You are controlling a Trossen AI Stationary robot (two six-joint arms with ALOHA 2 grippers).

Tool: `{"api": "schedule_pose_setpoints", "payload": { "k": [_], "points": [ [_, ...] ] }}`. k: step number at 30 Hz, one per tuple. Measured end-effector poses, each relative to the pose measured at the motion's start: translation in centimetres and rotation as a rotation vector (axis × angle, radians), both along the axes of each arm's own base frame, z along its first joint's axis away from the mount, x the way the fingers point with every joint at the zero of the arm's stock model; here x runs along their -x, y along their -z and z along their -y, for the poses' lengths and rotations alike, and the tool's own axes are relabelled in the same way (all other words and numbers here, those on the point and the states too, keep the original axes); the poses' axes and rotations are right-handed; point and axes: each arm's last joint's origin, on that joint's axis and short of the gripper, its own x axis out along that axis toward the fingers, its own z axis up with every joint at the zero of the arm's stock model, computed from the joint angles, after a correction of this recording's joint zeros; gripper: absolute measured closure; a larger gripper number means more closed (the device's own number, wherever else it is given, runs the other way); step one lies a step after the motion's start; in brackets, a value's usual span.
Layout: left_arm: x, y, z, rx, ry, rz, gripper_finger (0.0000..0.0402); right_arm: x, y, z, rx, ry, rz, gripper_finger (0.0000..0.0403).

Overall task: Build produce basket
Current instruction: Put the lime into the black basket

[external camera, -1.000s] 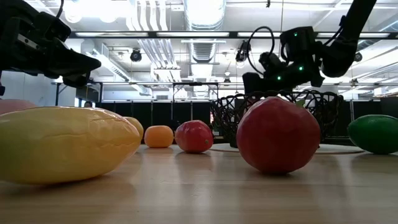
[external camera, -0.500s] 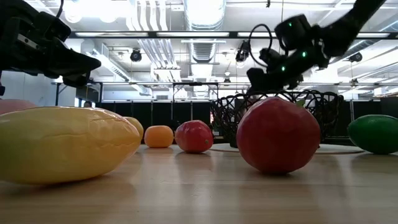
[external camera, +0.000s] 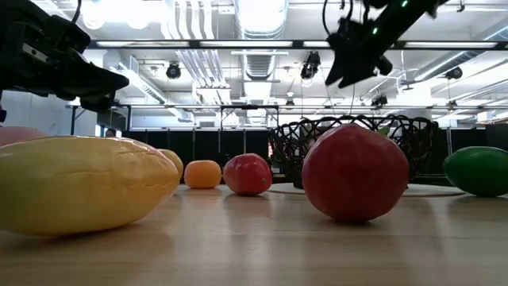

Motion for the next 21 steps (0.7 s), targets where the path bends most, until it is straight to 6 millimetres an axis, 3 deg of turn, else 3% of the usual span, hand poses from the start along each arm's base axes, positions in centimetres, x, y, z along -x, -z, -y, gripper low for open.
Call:
{"api": "schedule_pose_setpoints", "payload": {
  "k": [6,13,17,21],
  "points": [
    [0.0,0.0,0.0,0.000,0.000,0.001,0.0401,0.1,0.9,-6.2,-0.108,-0.148,0.068,0.0195],
    [0.0,0.0,0.0,0.000,0.000,0.001,0.0401,1.3,2.5,-13.3,-0.122,-0.182,0.075,0.0216],
    [0.0,0.0,0.0,0.000,0.000,0.001,0.0401,2.3,3.1,-16.4,-0.168,-0.236,0.086,0.0229],
    [0.0,0.0,0.0,0.000,0.000,0.001,0.0401,3.6,4.2,-18.7,-0.268,-0.344,-0.024,0.0243]
  ]
}}
